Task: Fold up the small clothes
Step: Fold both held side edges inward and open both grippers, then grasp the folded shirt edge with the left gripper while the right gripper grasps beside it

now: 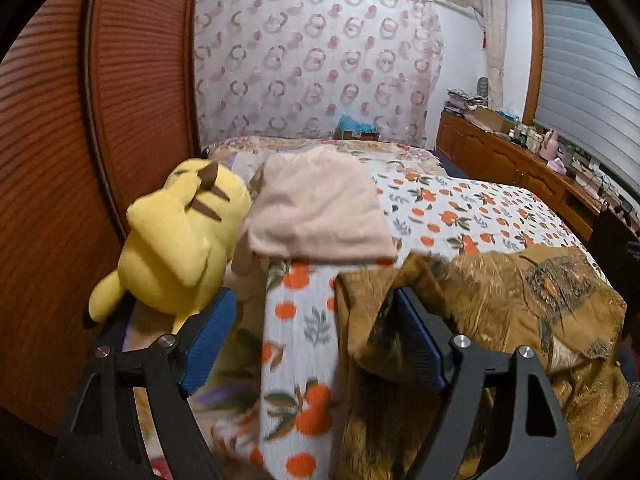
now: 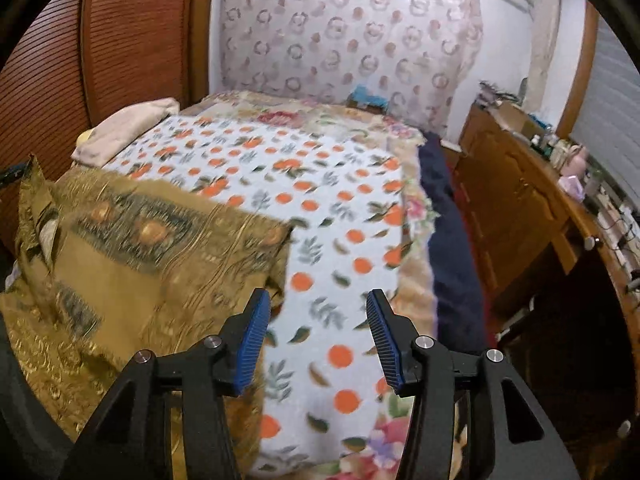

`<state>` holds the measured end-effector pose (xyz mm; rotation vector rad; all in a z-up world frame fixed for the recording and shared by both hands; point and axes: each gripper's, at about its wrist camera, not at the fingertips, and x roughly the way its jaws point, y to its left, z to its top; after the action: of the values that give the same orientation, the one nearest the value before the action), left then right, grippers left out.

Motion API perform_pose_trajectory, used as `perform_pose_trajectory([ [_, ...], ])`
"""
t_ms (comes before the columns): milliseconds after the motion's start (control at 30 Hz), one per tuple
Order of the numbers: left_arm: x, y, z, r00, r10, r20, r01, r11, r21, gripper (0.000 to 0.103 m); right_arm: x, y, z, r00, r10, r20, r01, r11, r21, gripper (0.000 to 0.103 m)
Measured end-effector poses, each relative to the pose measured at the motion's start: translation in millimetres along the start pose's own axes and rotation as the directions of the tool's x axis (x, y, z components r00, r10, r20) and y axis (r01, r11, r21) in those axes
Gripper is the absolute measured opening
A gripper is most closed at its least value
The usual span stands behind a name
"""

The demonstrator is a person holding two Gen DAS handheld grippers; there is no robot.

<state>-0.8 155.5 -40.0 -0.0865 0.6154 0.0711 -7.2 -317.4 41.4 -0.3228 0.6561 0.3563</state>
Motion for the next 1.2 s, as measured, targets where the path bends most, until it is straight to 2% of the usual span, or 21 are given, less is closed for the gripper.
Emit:
perform_pose_trajectory([
  [167,-15,0,21,0.998,-0.020,0.067,0.019,1.000,0.008,0.081,11,4,12,0.998,0.038,0.040,-0.040,0.999,0.029,0.054],
  [233,-15,1,27,0.998,-0.017,0.069,0.017,1.000,0.005,0.081,21,9,17,0.996,0.068,0.051,-0.070,0.997,0.040,0.063],
  [300,-10,-2,31,0.998,-0.008,0.059,0.007,1.000,0.014,0.081,32,12,22,0.994,0.093,0.052,-0.096,0.994,0.051,0.064],
  [633,51,-12,33,0.997,-0.010,-0.075,0.013,0.999,0.035,0.081,80,18,41,0.986,0.158,0.058,-0.161,0.986,0.048,0.065],
  [900,93,-15,24,0.979,-0.066,-0.194,0.071,0.997,0.015,0.081,110,28,39,0.991,0.130,-0.007,-0.130,0.991,0.025,0.067],
  [1100,115,-16,7,0.955,-0.089,-0.284,0.094,0.996,0.005,0.062,128,21,29,0.989,0.135,-0.061,-0.132,0.990,0.049,0.067],
  [1200,119,-17,0,0.945,-0.105,-0.309,0.111,0.994,0.002,0.057,132,20,27,0.987,0.145,-0.074,-0.141,0.988,0.059,0.067],
])
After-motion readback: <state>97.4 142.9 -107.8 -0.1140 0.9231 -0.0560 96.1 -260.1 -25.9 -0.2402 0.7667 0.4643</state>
